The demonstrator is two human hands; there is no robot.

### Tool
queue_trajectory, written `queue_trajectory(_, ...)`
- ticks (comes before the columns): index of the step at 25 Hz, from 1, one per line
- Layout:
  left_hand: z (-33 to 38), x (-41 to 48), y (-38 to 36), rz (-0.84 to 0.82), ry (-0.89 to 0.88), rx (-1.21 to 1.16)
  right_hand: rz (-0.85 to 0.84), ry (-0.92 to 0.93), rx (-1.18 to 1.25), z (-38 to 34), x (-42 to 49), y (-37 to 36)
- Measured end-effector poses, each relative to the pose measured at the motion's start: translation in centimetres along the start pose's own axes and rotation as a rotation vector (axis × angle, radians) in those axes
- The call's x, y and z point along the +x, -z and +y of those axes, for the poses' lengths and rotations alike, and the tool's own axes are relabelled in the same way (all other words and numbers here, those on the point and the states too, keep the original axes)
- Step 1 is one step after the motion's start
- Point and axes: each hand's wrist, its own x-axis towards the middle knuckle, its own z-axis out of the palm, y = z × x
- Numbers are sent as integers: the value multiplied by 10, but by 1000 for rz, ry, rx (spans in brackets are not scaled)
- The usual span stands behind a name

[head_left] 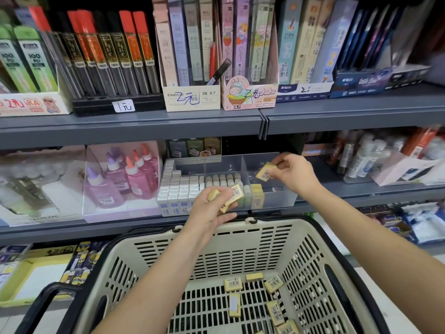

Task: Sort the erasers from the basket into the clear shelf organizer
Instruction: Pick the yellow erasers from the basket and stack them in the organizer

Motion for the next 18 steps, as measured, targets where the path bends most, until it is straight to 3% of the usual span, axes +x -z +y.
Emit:
queue_trajectory(2,1,0,0,44,-8,35,-12,57,-159,3,12,-8)
queue_trajectory(9,4,-1,12,91,15,14,-324,87,-382,16,23,-36)
queue_trajectory(12,7,-1,14,75,48,-71,-215,179,-467,7,14,-32)
queue_trajectory(14,7,0,12,55,50,-112,-61,262,-356,-7,-3,-29)
queue_trajectory(15,7,0,9,37,50,-128,-80,286,-256,-14,-14,-29)
queue_trajectory(18,4,0,-6,-33,67,-134,-340,256,-81,-25,-41,-29)
